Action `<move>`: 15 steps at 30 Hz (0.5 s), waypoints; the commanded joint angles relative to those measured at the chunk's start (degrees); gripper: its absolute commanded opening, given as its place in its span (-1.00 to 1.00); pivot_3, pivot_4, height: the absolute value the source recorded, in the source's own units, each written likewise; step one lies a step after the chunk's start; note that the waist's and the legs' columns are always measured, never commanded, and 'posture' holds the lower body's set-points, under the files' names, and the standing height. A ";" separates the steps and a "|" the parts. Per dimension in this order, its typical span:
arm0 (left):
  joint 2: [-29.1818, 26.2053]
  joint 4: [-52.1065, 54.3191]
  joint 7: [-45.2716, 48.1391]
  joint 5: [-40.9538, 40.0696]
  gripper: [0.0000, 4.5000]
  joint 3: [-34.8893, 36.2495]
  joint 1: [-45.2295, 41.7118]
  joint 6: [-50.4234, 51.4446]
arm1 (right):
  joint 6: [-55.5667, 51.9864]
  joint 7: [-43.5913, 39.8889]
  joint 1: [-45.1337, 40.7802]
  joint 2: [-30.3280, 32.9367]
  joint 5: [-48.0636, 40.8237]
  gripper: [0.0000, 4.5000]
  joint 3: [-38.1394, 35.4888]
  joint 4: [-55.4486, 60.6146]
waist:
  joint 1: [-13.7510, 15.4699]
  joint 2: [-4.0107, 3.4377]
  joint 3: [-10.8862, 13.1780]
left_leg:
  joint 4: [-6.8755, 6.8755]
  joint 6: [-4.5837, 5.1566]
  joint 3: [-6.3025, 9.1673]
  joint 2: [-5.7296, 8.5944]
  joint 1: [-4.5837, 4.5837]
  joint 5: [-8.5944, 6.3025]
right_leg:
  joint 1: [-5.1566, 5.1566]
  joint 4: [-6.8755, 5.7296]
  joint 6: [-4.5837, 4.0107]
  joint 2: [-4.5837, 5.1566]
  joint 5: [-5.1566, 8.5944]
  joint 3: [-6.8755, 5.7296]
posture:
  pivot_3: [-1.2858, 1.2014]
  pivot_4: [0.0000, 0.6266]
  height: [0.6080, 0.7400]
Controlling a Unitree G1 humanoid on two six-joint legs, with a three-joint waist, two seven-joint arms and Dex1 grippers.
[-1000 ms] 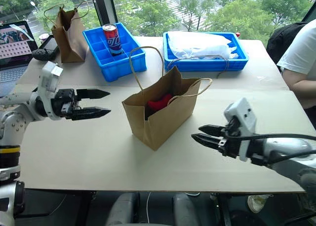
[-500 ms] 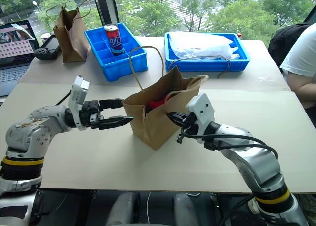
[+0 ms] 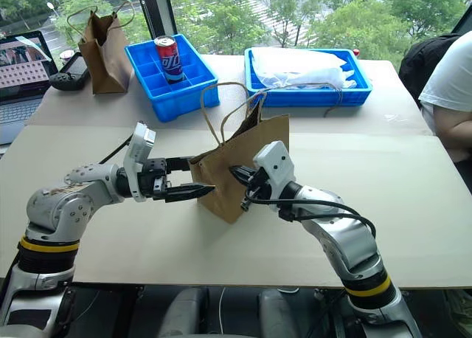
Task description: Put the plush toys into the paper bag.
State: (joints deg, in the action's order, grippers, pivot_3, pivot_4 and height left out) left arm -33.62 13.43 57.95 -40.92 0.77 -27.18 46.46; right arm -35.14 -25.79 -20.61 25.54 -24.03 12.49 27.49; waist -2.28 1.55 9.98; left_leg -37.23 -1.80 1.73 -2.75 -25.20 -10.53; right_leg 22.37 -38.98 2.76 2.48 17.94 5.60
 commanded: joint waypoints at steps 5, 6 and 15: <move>1.98 0.65 -2.80 1.19 0.67 -2.24 -0.97 -0.68 | 0.60 0.07 -0.70 -1.48 1.82 -1.00 -1.26 0.90 | 0.01 0.00 0.00 | -0.01 0.00 0.00 0.01 0.01 0.00 | -0.01 0.00 0.00 0.01 0.00 0.00 | 0.03 -0.52 0.51; 2.47 0.17 -3.23 1.54 0.52 -2.23 -1.15 -1.27 | 0.55 0.13 -0.68 -1.56 2.01 -1.00 -1.42 0.88 | 0.00 0.00 0.00 | -0.01 0.00 0.00 0.01 0.01 0.00 | -0.01 0.00 0.00 0.00 0.00 0.00 | 0.03 -0.52 0.51; 4.42 -3.63 -3.10 3.78 -0.98 -3.04 -3.93 -4.24 | -0.71 0.95 0.35 -1.46 2.62 -1.00 -3.25 2.39 | 0.04 0.00 0.00 | -0.01 -0.01 0.00 0.02 0.01 0.00 | -0.01 -0.01 0.00 0.01 0.00 0.00 | 0.03 -0.52 0.51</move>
State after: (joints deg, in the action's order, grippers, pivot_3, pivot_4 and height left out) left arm -29.66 9.71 53.96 -37.41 -1.64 -29.51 43.94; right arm -35.50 -24.90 -20.37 24.04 -21.39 10.42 27.29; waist -2.24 1.55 9.98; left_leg -37.24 -1.81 1.73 -2.73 -25.19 -10.53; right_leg 22.36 -38.99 2.75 2.49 17.94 5.60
